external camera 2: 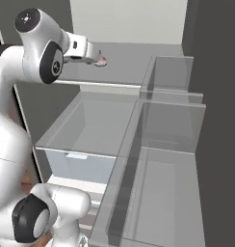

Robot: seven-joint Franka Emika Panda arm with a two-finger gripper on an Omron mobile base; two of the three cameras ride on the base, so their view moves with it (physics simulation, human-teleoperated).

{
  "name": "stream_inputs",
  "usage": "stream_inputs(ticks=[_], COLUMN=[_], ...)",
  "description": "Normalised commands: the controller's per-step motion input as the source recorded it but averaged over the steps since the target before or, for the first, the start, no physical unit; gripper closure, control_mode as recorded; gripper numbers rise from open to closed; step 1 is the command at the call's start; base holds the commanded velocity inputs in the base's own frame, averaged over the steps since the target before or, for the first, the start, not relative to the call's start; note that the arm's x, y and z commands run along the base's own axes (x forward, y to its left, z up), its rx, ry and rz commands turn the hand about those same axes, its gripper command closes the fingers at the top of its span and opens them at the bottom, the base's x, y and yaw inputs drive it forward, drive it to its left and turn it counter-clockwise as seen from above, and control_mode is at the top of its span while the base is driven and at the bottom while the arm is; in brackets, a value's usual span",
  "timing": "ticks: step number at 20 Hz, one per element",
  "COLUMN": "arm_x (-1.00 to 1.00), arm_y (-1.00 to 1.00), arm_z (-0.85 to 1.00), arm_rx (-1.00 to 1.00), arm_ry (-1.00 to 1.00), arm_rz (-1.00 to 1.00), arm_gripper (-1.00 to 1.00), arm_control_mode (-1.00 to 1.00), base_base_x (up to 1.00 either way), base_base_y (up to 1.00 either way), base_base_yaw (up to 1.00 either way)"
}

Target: Grab the garlic and lemon wedge from the fridge, place them in the blender, close the lid, and turn on the blender to create a marinade.

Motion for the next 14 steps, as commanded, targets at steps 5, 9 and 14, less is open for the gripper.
stream_inputs(ticks=[5,9,14], arm_x=[0.63,0.83,0.7], arm_y=[0.0,0.0,0.0], arm_z=[-0.5,-0.33,-0.11], arm_rx=[-0.07,-0.01,0.0], arm_ry=[0.01,0.02,0.04], arm_rz=[0.01,0.05,0.06], arm_gripper=[-1.0,-1.0,-1.0], arm_control_mode=[-1.0,-1.0,-1.0], base_base_x=[0.0,0.0,0.0], base_base_y=[0.0,0.0,0.0], base_base_yaw=[0.0,0.0,0.0])
